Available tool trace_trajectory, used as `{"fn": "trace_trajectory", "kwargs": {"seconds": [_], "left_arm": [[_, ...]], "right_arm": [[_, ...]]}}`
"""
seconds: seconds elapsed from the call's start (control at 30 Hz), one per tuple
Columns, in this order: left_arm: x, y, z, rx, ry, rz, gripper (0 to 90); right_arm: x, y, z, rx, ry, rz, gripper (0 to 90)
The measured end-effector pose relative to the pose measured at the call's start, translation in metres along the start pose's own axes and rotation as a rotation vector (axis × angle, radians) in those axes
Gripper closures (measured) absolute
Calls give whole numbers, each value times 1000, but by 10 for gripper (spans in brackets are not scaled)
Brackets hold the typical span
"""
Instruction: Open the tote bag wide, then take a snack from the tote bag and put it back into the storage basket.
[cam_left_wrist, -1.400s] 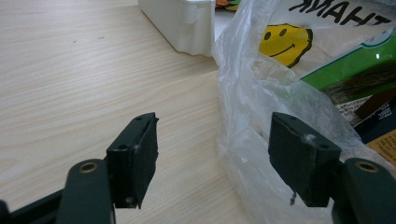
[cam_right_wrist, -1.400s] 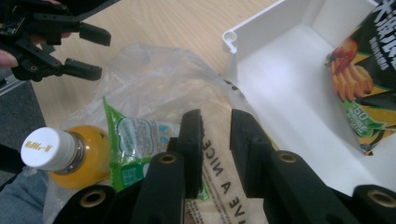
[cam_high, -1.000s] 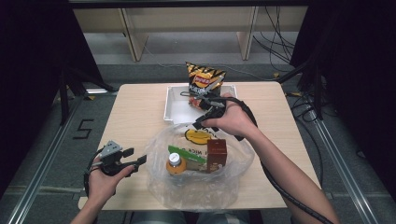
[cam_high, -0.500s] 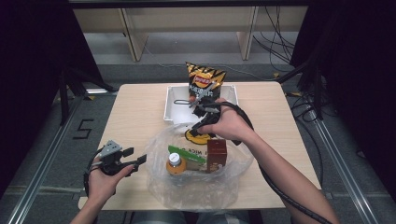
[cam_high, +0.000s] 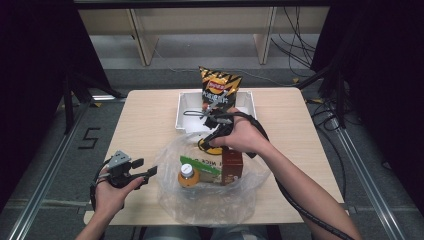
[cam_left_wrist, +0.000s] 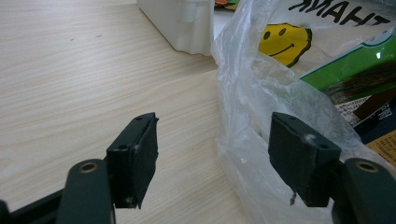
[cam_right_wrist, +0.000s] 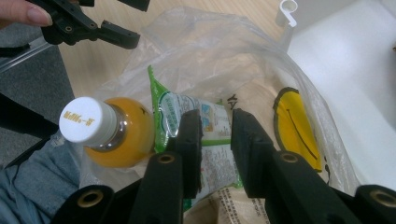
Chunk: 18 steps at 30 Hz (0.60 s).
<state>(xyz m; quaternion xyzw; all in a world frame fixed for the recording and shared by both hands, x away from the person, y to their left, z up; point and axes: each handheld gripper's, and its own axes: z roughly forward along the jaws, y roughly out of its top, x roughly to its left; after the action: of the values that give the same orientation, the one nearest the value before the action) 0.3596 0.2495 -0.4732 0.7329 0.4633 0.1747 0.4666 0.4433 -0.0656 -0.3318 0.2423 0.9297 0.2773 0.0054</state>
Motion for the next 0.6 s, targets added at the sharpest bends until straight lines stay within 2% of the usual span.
{"fn": "trace_trajectory", "kwargs": {"seconds": [0.23, 0.27, 0.43, 0.6], "left_arm": [[-1, 0, 0, -4, 0, -12, 327], [0, 0, -1, -6, 0, -3, 327], [-1, -1, 0, 0, 7, -20, 327], [-1, 0, 0, 0, 0, -4, 327]], "right_arm": [[3, 0, -3, -1, -5, -6, 730], [3, 0, -4, 0, -5, -7, 728], [6, 0, -5, 4, 6, -18, 726], [8, -1, -5, 7, 7, -16, 722]]}}
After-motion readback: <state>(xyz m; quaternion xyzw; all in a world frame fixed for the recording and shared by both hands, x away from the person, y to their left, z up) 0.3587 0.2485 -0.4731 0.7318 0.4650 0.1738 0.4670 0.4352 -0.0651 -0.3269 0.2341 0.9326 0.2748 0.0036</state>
